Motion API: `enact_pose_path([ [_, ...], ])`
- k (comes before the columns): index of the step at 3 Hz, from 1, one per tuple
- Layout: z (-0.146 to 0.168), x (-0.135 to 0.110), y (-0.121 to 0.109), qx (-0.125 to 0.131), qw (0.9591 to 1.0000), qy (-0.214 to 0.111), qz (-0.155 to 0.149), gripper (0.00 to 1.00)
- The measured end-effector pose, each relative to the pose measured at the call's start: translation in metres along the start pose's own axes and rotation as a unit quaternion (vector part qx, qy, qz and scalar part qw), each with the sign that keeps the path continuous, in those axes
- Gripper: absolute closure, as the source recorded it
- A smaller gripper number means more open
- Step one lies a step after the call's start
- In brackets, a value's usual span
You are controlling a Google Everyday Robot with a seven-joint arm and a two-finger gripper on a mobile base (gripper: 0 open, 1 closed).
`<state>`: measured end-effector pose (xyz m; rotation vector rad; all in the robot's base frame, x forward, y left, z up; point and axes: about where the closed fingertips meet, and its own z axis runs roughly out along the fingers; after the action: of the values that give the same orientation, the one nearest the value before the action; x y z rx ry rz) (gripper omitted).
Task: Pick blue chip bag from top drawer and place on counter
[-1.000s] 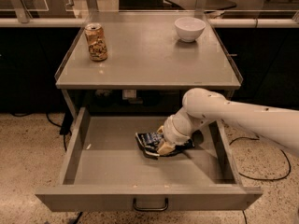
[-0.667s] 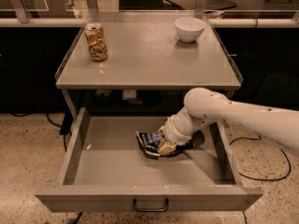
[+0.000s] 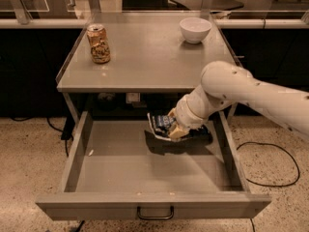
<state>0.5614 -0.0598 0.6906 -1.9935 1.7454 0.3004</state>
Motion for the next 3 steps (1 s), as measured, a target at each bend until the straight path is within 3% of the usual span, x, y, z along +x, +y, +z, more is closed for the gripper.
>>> enact_pose_path([
  [2, -0.094, -0.034, -0.047, 0.054, 0.9976, 0.000, -0.044, 1.00],
  [3, -0.125, -0.046, -0.064, 0.069, 0.9958, -0.004, -0.059, 1.00],
])
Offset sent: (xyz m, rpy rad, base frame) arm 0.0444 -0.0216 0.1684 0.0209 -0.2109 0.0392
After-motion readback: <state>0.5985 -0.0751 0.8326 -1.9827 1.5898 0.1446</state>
